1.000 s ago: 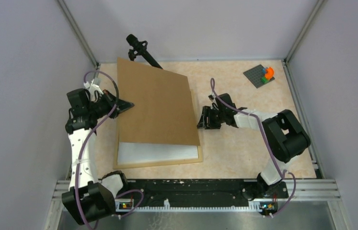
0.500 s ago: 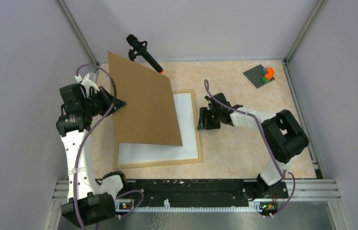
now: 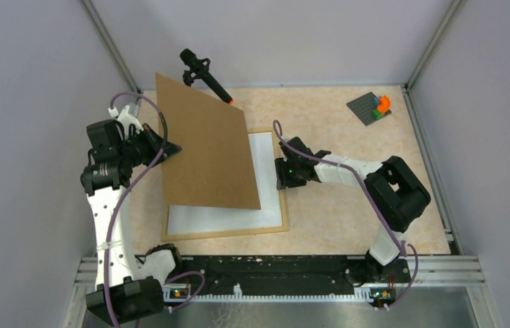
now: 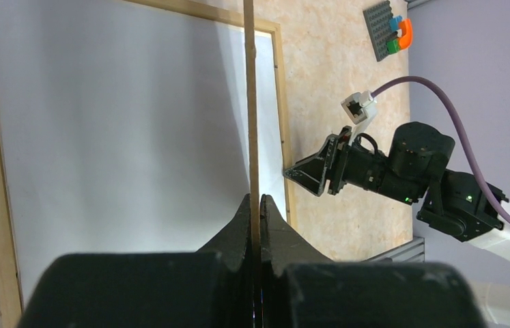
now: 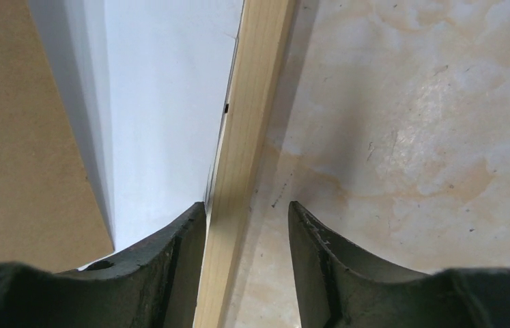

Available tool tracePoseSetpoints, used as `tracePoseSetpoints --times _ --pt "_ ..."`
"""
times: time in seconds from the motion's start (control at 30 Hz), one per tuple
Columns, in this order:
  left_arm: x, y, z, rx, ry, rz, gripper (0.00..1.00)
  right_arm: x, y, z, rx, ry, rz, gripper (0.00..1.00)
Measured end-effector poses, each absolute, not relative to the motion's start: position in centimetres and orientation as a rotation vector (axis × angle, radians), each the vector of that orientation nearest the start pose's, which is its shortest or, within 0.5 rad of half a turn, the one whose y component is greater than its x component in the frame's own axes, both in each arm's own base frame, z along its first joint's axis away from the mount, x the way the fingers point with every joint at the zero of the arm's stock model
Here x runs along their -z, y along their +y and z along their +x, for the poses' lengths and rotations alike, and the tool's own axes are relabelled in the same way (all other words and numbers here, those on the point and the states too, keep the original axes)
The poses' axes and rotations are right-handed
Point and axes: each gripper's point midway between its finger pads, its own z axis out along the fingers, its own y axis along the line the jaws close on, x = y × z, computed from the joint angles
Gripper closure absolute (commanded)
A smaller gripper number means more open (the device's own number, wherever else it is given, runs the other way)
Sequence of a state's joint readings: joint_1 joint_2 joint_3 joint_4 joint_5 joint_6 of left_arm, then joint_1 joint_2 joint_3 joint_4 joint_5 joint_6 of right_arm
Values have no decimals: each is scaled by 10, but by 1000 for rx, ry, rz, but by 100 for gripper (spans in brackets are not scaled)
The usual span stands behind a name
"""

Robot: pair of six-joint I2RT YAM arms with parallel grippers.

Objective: Put the photo into the frame
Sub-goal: Adjust the photo frame at the center of the board, then place the photo frame item in the photo frame.

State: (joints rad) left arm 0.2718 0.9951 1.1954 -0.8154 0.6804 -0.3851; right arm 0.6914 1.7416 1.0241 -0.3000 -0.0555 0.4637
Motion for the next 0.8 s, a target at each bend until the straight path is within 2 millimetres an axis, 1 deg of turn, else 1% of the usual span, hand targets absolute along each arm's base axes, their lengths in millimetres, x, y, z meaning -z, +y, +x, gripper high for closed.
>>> tracePoseSetpoints --times 0.1,0.27,0.33,0.4,0.5,0.57,0.63,0.7,0.8 --pt "-296 -54 269 818 2112 -311 100 -25 269 285 -405 2642 -329 67" --pt "-297 -58 269 849 2114 -296 100 -25 271 286 -368 2628 -328 90" --pt "-297 -62 269 873 2117 -286 100 -25 268 289 -347 2625 -314 96" --pt "-298 -67 270 916 2110 -276 100 -25 263 293 -345 2625 -292 100" --pt "-293 -78 272 1030 2087 -273 100 -25 250 300 -342 2615 -255 100" --pt "-282 -86 273 1127 2082 -295 100 -25 235 304 -333 2610 -231 100" --pt "-265 -93 271 1218 2094 -343 100 -24 220 306 -333 2606 -198 100" --pt "-251 -97 269 1275 2112 -397 100 -24 206 307 -331 2602 -167 100" --pt "-234 -102 268 1326 2122 -451 100 -24 188 306 -330 2591 -110 100"
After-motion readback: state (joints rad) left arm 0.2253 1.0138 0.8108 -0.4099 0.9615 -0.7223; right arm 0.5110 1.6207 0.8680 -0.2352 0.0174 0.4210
